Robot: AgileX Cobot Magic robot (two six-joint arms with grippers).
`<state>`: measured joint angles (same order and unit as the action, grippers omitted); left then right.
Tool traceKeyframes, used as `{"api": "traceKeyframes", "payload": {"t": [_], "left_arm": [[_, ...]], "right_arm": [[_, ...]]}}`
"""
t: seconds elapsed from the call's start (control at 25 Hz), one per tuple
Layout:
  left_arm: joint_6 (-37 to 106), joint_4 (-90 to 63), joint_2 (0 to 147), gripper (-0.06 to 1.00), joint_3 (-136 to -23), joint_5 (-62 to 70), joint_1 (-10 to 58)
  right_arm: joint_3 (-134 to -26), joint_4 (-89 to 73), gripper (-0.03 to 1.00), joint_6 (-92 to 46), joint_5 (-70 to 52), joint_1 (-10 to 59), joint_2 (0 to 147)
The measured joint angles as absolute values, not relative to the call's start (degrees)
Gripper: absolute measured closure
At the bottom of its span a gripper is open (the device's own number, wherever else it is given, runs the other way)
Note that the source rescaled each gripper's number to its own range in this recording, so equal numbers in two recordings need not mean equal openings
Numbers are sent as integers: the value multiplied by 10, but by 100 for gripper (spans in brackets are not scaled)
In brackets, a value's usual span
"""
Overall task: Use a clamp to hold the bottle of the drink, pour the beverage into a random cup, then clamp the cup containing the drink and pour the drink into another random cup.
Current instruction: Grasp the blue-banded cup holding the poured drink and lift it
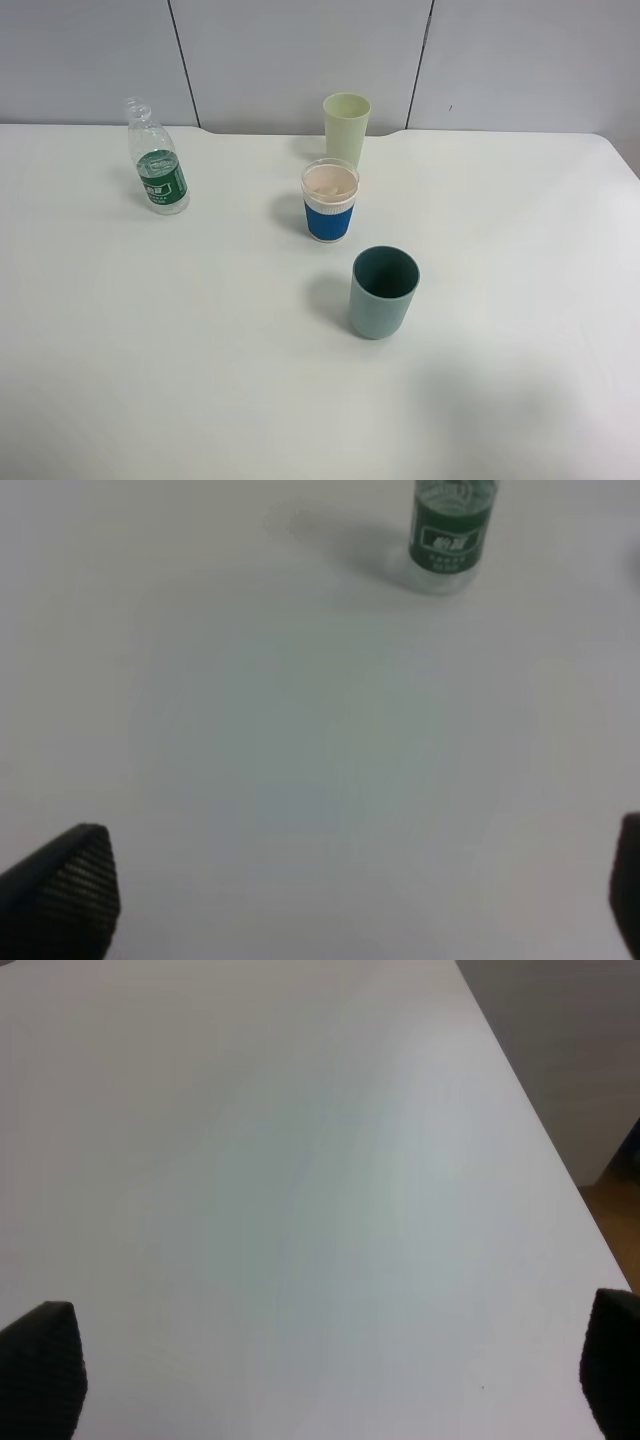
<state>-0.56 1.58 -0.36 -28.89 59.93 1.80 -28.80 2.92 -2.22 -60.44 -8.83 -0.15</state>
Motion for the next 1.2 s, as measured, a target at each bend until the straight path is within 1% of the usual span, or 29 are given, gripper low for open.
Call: {"api": "traceKeyframes", "payload": {"t": [1.2], "left_arm": [[-7,16,-4,-5,-289,599,18]], "right_arm": [[-288,29,-2,-22,-604,-88,-1]]}}
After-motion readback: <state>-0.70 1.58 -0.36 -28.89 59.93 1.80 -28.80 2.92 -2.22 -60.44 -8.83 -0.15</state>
